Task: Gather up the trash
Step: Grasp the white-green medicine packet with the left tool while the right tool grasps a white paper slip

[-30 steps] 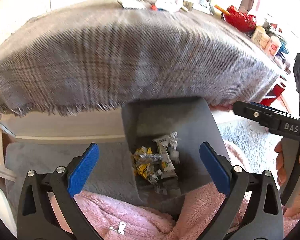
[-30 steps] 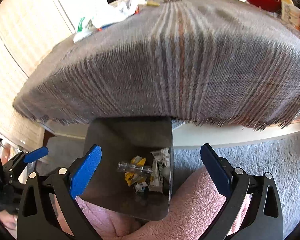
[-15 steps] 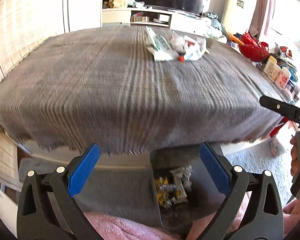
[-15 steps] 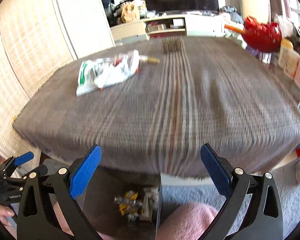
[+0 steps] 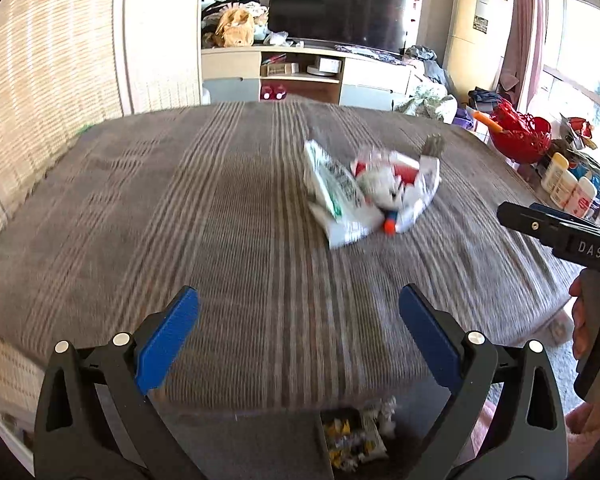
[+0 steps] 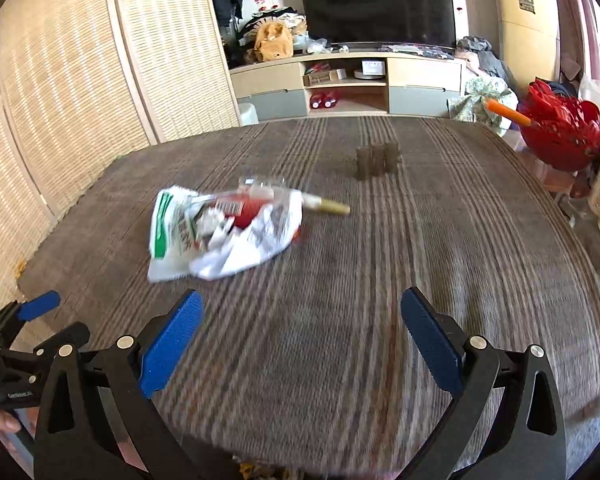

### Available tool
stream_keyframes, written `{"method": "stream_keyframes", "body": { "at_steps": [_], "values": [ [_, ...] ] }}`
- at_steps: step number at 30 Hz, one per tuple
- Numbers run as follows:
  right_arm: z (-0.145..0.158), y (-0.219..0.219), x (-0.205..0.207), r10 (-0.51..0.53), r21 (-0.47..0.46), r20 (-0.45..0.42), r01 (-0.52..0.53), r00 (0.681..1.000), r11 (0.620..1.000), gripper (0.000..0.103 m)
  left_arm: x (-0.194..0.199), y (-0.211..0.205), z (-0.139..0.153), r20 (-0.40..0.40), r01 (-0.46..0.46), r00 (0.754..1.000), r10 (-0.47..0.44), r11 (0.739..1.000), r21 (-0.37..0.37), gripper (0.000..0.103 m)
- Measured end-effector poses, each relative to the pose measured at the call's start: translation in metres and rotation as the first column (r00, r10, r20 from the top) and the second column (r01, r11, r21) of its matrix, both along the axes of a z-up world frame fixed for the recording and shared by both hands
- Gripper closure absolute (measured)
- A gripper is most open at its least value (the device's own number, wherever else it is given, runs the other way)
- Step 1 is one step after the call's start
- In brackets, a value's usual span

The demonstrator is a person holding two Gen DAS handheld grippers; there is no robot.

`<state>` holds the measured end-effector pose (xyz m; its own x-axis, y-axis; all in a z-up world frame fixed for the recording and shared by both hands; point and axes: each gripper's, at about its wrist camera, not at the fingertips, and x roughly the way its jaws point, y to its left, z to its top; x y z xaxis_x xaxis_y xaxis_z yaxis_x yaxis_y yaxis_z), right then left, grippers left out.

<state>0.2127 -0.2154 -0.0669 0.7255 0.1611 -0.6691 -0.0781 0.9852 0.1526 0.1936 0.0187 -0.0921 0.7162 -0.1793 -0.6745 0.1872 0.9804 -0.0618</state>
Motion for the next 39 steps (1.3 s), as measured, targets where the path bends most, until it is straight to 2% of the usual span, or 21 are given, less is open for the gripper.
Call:
{"method": "stream_keyframes", "body": {
  "at_steps": [7, 9, 12, 15, 19, 23, 25, 26, 27, 28, 30, 39],
  "values": [
    [-0.003, 0.002, 0.041, 0.002, 0.002, -0.015, -0.002, 1.0, 1.0, 0.004, 0.051, -0.013, 0.002, 0.004, 0.016, 1.0, -0.016, 1.0, 0.019, 0.008],
    [-0.009, 0.002, 0.055, 0.011, 0.013, -0.029, -0.01, 1.0, 1.0, 0.015, 0.065, -0.015, 0.0, -0.005, 0.023, 1.0, -0.023, 1.0, 0.016, 0.008],
    [-0.017, 0.004, 0.072, 0.026, 0.024, -0.055, -0.025, 0.998, 0.999, 0.026, 0.087, -0.017, -0.002, -0.01, 0.021, 1.0, -0.021, 1.0, 0.008, 0.009],
    [-0.023, 0.006, 0.082, 0.036, 0.039, -0.06, -0.033, 0.998, 0.999, 0.028, 0.104, -0.019, -0.007, -0.029, 0.035, 0.999, -0.035, 0.999, -0.003, 0.016],
    [-0.027, 0.009, 0.091, 0.051, 0.036, -0.062, -0.049, 0.997, 0.998, 0.035, 0.123, -0.021, -0.015, -0.064, 0.057, 0.996, -0.059, 0.998, -0.026, 0.035],
    [-0.03, 0.016, 0.095, 0.083, 0.027, -0.069, -0.081, 0.994, 0.996, 0.055, 0.131, -0.024, -0.022, -0.079, 0.086, 0.993, -0.089, 0.995, -0.039, 0.059],
    [-0.029, 0.019, 0.094, 0.093, 0.031, -0.069, -0.091, 0.993, 0.995, 0.063, 0.131, -0.025, -0.023, -0.075, 0.101, 0.992, -0.104, 0.994, -0.044, 0.071],
    [-0.028, 0.02, 0.093, 0.099, 0.03, -0.067, -0.097, 0.993, 0.995, 0.072, 0.13, -0.027, -0.022, -0.072, 0.108, 0.991, -0.111, 0.993, -0.044, 0.081],
    [-0.027, 0.021, 0.091, 0.101, 0.026, -0.066, -0.099, 0.993, 0.995, 0.077, 0.129, -0.028, -0.022, -0.07, 0.111, 0.991, -0.113, 0.993, -0.04, 0.086],
    [-0.026, 0.021, 0.091, 0.102, 0.022, -0.065, -0.1, 0.993, 0.995, 0.079, 0.127, -0.03, -0.021, -0.068, 0.116, 0.991, -0.119, 0.993, -0.036, 0.092],
    [-0.024, 0.019, 0.086, 0.106, 0.021, -0.063, -0.105, 0.992, 0.994, 0.086, 0.124, -0.034, -0.02, -0.064, 0.123, 0.99, -0.124, 0.992, -0.022, 0.095],
    [-0.005, 0.003, 0.055, 0.105, 0.046, -0.023, -0.104, 0.994, 0.994, 0.087, 0.086, -0.033, -0.008, -0.041, 0.118, 0.992, -0.117, 0.993, 0.011, 0.101]
  ]
}}
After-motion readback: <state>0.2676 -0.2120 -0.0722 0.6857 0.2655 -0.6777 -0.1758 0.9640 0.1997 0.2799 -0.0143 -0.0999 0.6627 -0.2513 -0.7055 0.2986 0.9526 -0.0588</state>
